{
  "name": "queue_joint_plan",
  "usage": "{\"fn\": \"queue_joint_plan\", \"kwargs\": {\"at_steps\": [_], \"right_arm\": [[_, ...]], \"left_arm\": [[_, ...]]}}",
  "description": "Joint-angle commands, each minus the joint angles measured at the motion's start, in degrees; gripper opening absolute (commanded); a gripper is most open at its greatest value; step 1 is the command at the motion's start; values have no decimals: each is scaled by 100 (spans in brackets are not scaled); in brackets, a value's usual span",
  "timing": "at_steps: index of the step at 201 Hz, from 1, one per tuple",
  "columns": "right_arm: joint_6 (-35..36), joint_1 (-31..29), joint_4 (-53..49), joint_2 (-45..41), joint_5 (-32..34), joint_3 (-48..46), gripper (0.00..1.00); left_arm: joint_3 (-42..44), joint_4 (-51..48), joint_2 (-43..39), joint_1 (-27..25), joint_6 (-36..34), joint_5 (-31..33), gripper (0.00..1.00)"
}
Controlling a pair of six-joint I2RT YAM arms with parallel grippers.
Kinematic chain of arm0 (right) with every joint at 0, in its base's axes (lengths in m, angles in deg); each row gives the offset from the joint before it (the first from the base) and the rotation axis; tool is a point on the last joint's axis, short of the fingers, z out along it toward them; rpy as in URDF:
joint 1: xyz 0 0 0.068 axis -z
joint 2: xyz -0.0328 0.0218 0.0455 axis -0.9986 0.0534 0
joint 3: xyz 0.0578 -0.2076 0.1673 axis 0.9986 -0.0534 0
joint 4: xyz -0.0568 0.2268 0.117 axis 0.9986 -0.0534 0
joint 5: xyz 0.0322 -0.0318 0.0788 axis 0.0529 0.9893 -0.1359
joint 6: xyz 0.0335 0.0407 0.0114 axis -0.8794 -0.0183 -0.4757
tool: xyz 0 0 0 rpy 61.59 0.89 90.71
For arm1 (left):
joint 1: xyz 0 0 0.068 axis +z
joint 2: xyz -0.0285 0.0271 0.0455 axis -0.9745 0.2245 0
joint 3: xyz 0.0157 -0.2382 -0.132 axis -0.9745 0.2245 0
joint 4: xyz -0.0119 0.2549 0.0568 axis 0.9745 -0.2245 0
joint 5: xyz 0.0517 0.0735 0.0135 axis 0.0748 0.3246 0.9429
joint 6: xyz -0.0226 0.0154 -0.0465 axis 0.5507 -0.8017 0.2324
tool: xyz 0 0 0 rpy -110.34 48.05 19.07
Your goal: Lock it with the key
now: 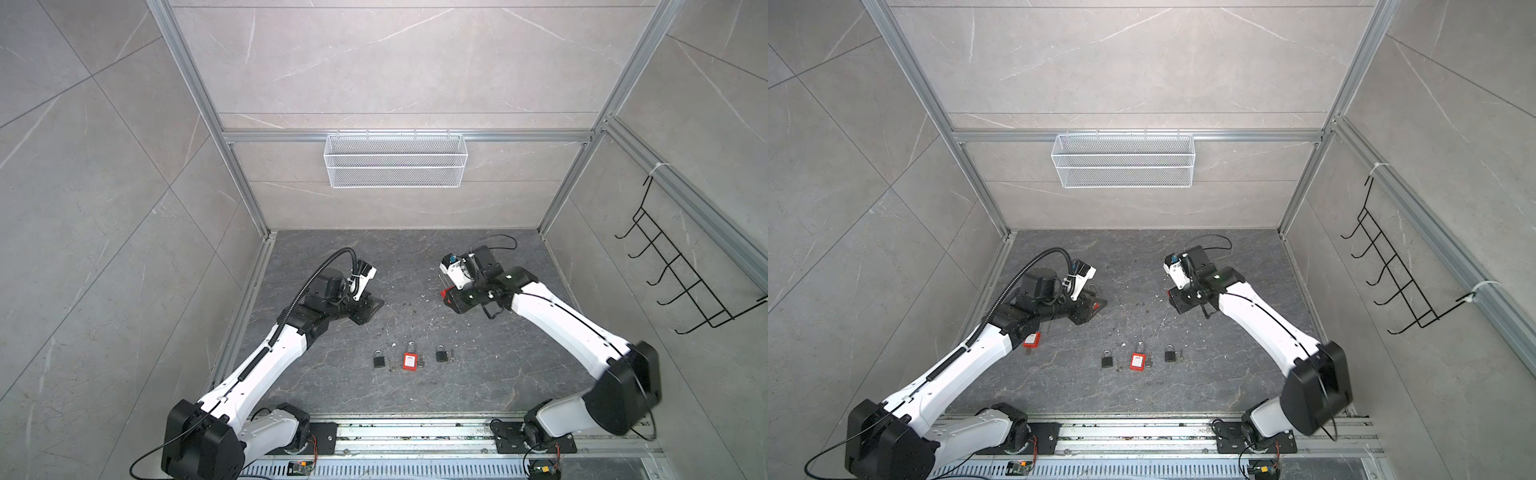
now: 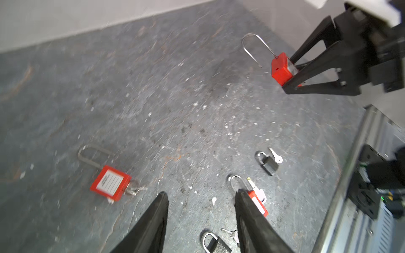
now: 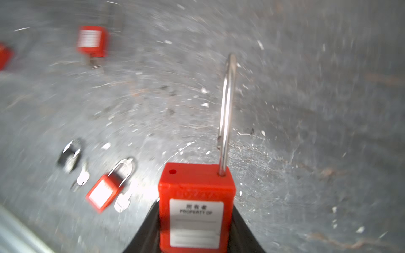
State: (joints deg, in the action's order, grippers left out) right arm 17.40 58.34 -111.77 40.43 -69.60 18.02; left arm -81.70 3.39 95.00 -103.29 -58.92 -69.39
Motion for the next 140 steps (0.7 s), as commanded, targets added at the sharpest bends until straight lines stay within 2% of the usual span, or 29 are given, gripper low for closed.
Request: {"fn": "queue_joint_plan", "kwargs": {"at_steps": [1,24,64,104,140], "right_arm": [[1972,-71,-445,-739,-1000,-409,29],[2499,-93,-431,-1313,-1144,-628,29],[2862,-383,-779,-1380,-1272,-602,27],[3058,-735,-839,-1354,-1262,-708,24],[3082,-1133,-898,-1227,-940,-690,23]], "left_arm": [[5,414,-163,-101,-932,-1037,51],[-41,431,-202,-393,-1486,-1180,51],[-207,309,-146,-1049,-2216,-997,51],[-409,313,85,-1188,-2511,-820,52],[-568,204,279,-1276,-2647,-1005,53]]}}
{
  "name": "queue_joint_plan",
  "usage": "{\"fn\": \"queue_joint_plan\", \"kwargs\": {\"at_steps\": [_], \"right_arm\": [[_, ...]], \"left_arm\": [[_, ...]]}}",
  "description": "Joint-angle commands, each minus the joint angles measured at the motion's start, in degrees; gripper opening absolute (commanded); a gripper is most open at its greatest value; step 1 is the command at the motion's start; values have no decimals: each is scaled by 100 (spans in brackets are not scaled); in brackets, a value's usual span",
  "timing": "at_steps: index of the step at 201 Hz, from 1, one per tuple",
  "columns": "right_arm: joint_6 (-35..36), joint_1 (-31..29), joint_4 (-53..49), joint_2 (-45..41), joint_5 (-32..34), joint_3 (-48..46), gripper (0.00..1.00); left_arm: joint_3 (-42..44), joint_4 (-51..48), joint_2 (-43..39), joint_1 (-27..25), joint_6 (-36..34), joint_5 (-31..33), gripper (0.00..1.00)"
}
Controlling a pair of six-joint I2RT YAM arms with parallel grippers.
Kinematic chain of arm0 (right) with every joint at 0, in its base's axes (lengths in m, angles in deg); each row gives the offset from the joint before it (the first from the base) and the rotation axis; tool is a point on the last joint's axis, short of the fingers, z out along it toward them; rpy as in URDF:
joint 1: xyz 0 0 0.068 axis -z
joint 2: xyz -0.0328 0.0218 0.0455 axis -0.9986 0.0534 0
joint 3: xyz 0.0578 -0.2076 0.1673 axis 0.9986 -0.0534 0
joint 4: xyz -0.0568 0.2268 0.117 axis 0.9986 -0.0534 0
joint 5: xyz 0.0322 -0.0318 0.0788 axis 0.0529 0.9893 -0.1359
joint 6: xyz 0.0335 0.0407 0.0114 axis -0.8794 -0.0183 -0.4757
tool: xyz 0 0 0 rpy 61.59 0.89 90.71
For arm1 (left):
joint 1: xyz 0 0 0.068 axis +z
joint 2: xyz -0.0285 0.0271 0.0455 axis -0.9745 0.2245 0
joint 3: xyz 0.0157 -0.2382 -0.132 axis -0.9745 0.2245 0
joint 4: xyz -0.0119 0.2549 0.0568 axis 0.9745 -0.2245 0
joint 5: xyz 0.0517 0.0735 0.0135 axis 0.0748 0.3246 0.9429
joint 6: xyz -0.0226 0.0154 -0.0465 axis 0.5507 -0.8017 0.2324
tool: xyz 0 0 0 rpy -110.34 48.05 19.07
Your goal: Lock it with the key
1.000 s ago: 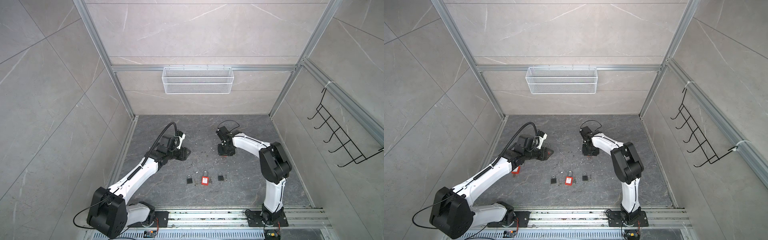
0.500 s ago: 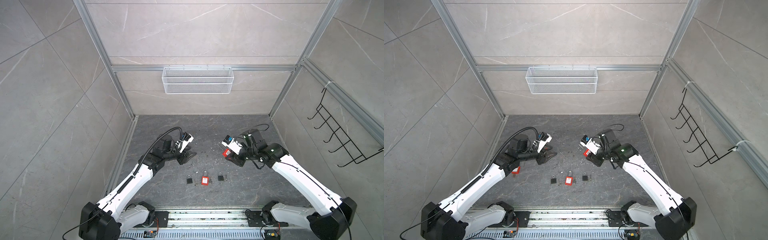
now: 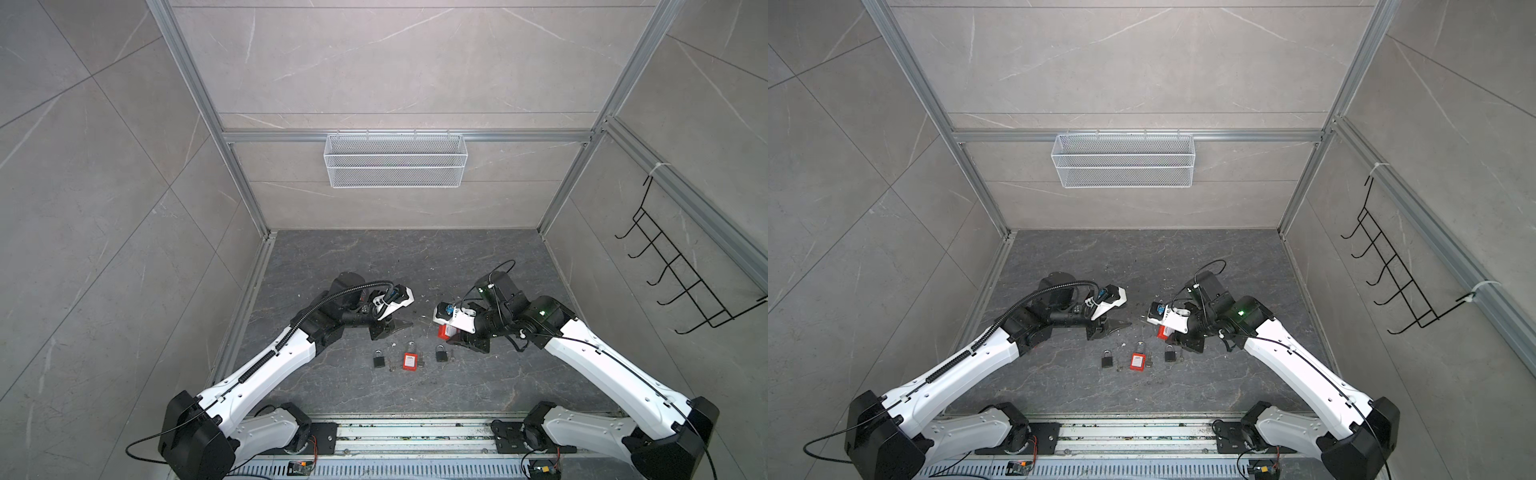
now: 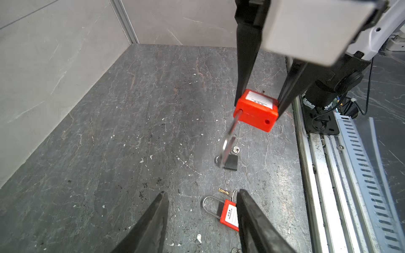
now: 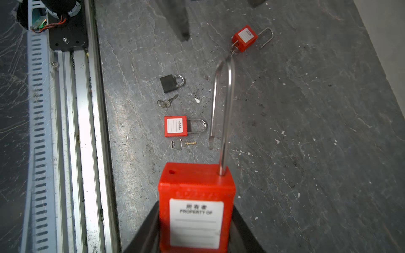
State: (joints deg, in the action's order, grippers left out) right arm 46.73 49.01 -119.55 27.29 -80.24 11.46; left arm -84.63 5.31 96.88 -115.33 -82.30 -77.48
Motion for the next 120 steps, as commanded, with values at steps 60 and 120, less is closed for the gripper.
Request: {"fn": "queue_joint_plan", "kwargs": {"at_steps": [60,120], "right_arm": [[132,-337,50,192,217,-83,21],[211,-381,129,197,267,-28,19]], "left_arm": [[-430,-562,318,-81,-515,-1108,47],[-413,-699,428,-85,-552,-1189,45]]}}
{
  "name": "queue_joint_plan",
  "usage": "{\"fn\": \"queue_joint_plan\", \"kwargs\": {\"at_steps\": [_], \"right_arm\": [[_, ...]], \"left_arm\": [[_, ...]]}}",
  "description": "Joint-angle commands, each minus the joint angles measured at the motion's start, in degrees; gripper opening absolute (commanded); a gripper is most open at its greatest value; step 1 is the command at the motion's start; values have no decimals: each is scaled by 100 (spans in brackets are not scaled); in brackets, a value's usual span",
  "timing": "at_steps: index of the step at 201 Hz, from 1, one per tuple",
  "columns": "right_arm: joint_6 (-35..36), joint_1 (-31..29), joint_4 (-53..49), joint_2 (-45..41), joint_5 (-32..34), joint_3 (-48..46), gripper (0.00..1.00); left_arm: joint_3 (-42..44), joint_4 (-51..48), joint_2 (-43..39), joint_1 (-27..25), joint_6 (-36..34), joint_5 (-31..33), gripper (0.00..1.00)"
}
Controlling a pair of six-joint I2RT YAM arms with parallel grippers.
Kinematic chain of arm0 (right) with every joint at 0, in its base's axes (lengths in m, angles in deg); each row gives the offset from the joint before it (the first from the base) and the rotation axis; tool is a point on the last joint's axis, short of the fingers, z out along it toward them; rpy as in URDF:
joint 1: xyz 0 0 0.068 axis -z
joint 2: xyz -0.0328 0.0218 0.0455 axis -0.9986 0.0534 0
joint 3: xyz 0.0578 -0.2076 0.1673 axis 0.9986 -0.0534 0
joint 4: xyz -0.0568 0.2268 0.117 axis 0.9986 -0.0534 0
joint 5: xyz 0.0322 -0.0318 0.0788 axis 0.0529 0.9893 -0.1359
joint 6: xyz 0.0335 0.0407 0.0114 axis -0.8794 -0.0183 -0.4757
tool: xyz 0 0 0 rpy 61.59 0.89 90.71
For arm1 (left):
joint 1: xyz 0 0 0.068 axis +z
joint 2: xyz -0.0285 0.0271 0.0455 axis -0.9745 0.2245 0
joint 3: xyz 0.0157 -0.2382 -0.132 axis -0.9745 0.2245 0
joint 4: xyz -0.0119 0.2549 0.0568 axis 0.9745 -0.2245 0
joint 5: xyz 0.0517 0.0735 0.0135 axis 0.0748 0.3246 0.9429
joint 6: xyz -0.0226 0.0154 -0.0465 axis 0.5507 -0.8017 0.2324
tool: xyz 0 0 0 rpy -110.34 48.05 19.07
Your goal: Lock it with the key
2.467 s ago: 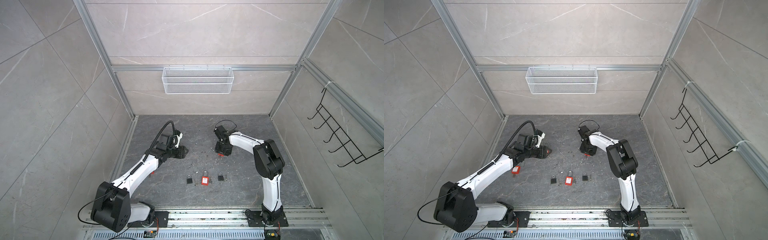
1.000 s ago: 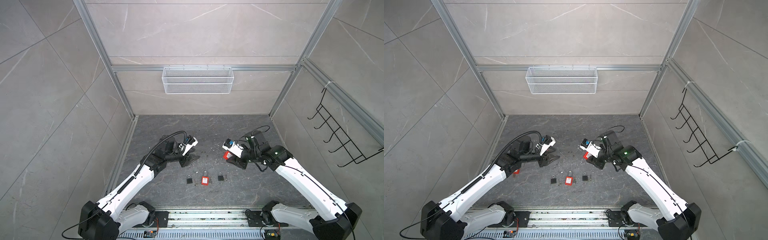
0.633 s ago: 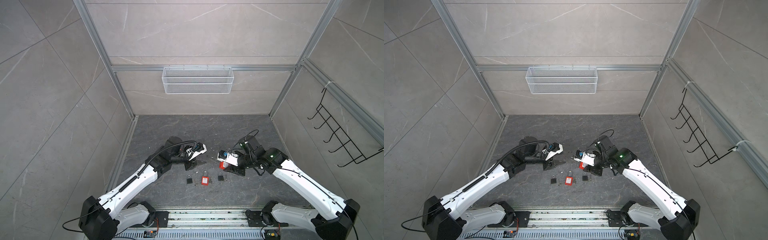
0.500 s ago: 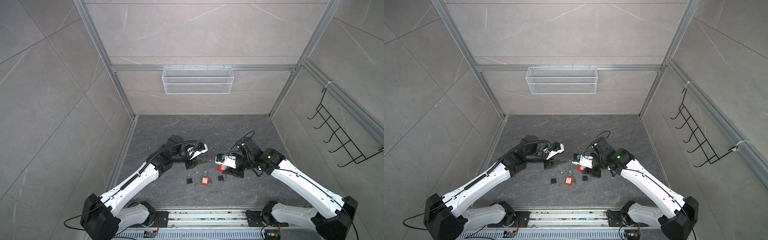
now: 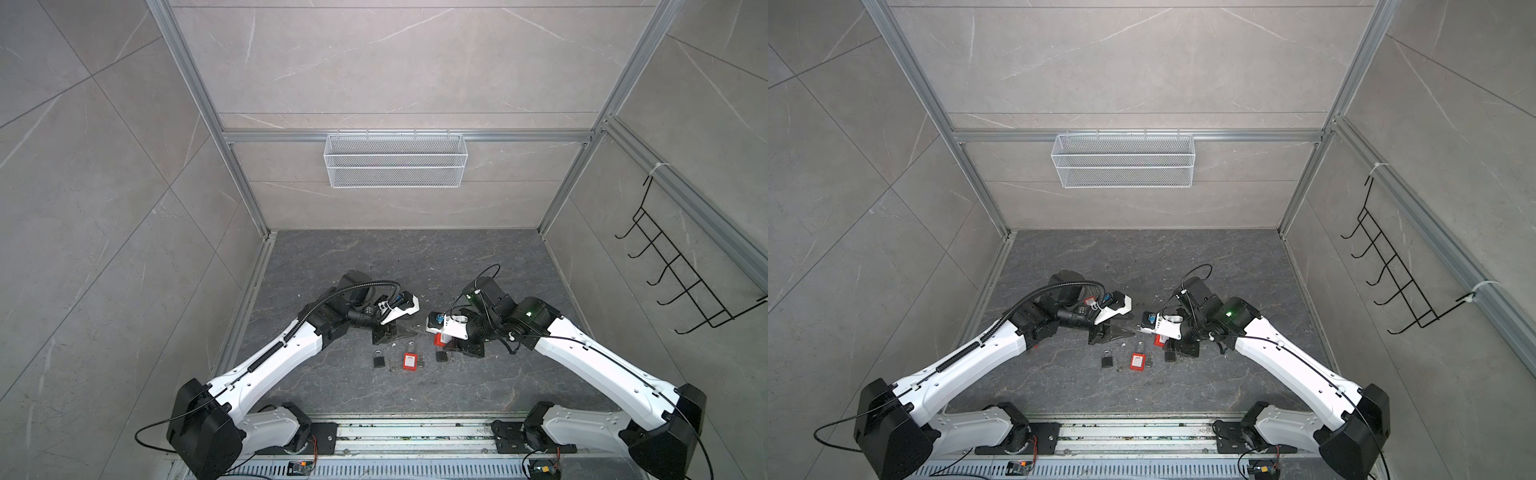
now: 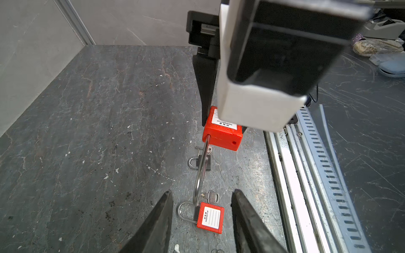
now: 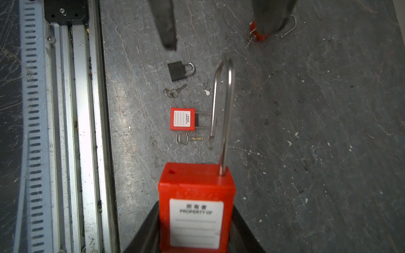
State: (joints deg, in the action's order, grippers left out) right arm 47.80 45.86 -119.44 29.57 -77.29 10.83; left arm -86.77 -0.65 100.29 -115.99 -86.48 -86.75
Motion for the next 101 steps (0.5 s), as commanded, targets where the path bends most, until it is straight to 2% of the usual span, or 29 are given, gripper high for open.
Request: {"fn": "queue_joint_plan", "kwargs": {"at_steps": [1,54,75,101], "right_arm": [[99,-71,119,-28,-28,40,19],[95,-113,218,-88,-44,85,19],[84,-111,253,-54,-16,130,19],[-46,-111,377,10,-28,204,19]], "left_arm": [[-199,-97,93,-17,-135,-258,45],[-193,123,220,-40,-82,-225,33],[-174,126,228,-50,-69,-294,25],[-130,156,238,-59,-4,-400,10]]}}
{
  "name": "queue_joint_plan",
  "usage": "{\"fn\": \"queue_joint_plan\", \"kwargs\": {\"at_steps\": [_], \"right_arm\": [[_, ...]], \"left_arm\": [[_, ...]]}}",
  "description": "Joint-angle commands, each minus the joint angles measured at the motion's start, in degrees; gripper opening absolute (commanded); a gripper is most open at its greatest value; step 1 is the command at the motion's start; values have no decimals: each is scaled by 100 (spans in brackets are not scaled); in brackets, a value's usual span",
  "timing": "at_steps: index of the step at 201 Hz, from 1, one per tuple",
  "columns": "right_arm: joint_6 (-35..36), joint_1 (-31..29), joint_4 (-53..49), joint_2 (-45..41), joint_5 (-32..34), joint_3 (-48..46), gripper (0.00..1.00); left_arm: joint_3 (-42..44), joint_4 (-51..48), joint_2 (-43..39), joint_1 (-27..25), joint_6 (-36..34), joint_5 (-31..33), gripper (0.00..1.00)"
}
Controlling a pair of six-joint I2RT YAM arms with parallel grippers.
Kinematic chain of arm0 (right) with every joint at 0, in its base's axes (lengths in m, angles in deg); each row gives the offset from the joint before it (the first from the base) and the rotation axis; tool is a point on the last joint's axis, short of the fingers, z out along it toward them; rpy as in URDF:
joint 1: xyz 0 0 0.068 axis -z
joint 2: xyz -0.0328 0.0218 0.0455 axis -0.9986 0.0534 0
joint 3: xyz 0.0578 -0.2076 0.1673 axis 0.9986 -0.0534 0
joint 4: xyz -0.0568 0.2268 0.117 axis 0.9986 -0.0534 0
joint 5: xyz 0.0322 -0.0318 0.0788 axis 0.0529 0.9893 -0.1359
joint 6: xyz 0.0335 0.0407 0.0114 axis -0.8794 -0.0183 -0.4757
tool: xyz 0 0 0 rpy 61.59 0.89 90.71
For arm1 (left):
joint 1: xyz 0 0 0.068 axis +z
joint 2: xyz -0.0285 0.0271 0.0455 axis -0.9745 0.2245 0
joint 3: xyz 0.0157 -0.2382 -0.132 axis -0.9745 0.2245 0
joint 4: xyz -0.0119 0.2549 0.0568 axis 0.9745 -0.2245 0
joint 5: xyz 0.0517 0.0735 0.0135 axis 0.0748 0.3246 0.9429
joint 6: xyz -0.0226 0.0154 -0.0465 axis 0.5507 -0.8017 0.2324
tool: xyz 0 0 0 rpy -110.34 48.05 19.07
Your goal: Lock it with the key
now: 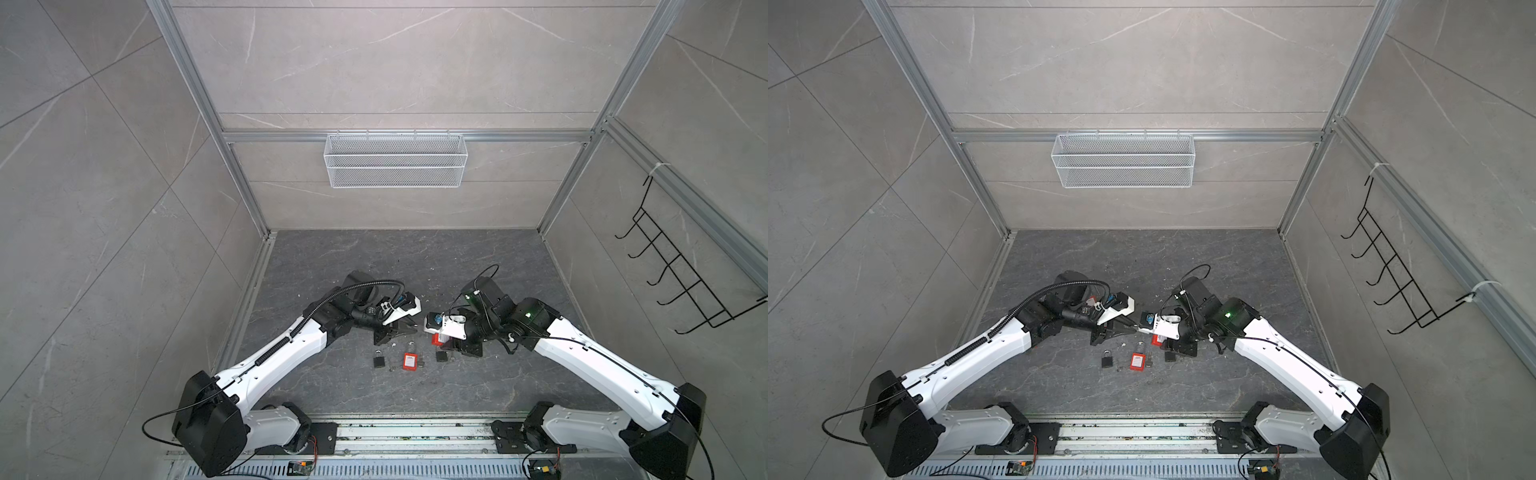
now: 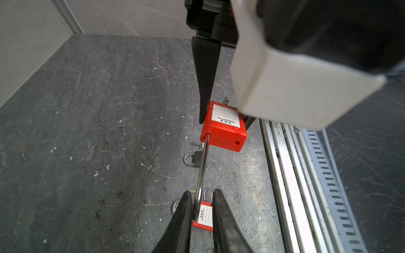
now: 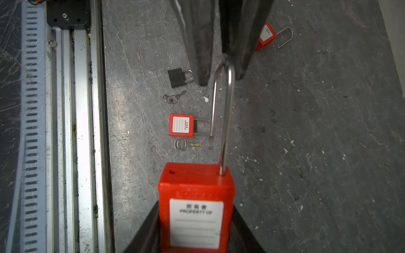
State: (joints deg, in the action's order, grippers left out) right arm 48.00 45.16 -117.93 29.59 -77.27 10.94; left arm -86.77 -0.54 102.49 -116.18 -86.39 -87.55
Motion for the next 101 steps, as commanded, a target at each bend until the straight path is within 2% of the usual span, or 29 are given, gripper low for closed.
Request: {"fn": "queue_joint_plan", "kwargs": {"at_steps": [1,29,53,61,80,101], "right_arm": [[-66,-41,239,7,-30,193,19],[-78,-48,375,39,-10,210,19],[-170,-46,517,20,211,272,22],[-139,-47,516,-5,255,279,28],[-22,-45,454,-61,442,255,51],[163,-43,280,-210,711,242,59]], "left_arm": [[-124,144,14,-44,-8,-321,10],[19,426,-49,-47,177,-414,0],[60,470,-38,-48,301,-564,0],[93,530,-56,-48,361,-588,0],[246,943,-171,-48,639,-620,0],[416,1347,-304,-48,942,-654,0]]}}
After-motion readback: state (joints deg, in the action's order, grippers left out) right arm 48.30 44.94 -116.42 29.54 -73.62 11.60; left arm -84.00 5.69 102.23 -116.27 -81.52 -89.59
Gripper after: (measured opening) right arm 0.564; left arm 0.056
